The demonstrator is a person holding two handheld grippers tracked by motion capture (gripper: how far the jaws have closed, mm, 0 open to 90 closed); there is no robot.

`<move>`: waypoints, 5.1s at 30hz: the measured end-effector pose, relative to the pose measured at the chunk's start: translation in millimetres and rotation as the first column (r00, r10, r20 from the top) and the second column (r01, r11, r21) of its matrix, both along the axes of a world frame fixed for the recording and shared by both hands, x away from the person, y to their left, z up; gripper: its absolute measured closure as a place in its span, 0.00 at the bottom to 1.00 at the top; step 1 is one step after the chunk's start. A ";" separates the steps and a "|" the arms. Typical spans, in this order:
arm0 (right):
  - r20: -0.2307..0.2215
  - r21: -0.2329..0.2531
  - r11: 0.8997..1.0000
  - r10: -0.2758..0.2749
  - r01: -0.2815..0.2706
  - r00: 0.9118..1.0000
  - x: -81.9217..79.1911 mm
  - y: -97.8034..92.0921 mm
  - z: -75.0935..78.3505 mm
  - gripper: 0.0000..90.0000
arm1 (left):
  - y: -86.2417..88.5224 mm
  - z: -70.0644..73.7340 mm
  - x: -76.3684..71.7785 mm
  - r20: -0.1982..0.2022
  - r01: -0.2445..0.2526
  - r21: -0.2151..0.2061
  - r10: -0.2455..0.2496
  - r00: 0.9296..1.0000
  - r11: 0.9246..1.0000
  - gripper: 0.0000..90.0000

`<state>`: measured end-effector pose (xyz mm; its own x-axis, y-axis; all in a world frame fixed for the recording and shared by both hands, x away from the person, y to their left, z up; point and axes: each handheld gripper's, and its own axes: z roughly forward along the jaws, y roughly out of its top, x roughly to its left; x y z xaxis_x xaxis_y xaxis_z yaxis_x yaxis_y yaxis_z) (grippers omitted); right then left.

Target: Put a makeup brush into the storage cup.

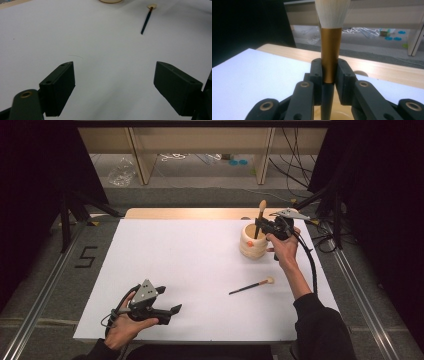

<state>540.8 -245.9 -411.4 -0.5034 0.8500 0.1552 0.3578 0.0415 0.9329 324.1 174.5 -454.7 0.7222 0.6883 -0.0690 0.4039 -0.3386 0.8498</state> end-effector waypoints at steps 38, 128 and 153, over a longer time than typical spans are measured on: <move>-0.119 -0.285 0.896 0.320 -0.341 0.940 -99.1 2.0 5.2 0.26 | 0.3 0.7 -0.2 0.002 0.002 -0.002 -0.002 1.000 1.000 0.19; -0.437 -0.552 0.570 0.425 -0.609 0.793 -107.2 39.3 -35.7 0.46 | 0.2 1.1 4.7 0.002 0.012 0.007 -0.012 1.000 1.000 0.19; -0.598 -0.566 0.420 0.383 -0.709 0.704 -80.7 50.1 -37.4 0.65 | 0.5 -0.6 5.3 -0.005 0.004 0.012 -0.004 1.000 1.000 0.19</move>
